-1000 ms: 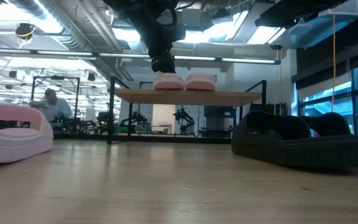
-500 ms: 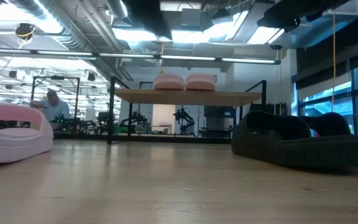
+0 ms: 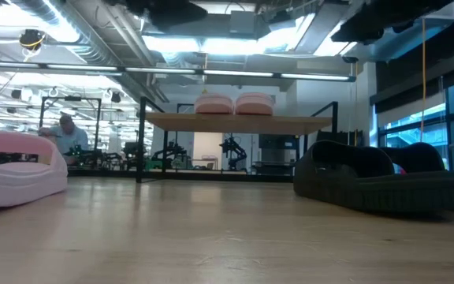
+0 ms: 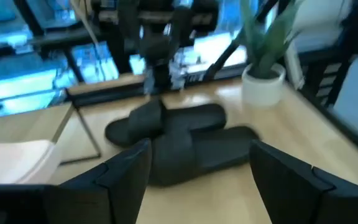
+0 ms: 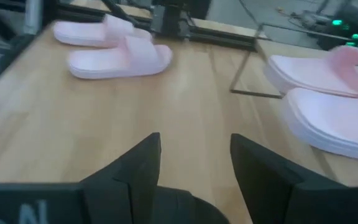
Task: Pick and place slides into the shelf
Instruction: Put the black slipper slide under the shelf
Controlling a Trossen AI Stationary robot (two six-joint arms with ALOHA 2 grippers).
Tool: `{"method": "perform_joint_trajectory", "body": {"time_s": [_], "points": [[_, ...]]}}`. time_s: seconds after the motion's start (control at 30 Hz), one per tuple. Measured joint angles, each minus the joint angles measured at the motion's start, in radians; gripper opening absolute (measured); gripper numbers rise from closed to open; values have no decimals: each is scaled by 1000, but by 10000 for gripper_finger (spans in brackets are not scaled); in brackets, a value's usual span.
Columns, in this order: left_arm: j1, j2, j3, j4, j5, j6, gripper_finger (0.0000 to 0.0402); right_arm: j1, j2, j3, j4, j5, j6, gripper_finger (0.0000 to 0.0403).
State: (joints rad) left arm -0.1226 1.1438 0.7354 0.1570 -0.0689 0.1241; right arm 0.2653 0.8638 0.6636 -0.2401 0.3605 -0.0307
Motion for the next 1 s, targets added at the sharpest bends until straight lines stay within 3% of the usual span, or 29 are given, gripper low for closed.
{"method": "perform_joint_trajectory", "body": {"time_s": [0.17,0.43,0.77,1.0], "points": [[-55,-50,-165,223,7,-26,261,-1,42,71,-206,118,45,196],[-134,-65,-316,521,8,-35,261,0,244,274,-512,131,173,196],[-177,-70,-449,694,-22,-70,261,75,447,464,-822,128,295,196],[-187,-69,-487,729,-45,-63,261,109,516,478,-980,120,452,196]]}}
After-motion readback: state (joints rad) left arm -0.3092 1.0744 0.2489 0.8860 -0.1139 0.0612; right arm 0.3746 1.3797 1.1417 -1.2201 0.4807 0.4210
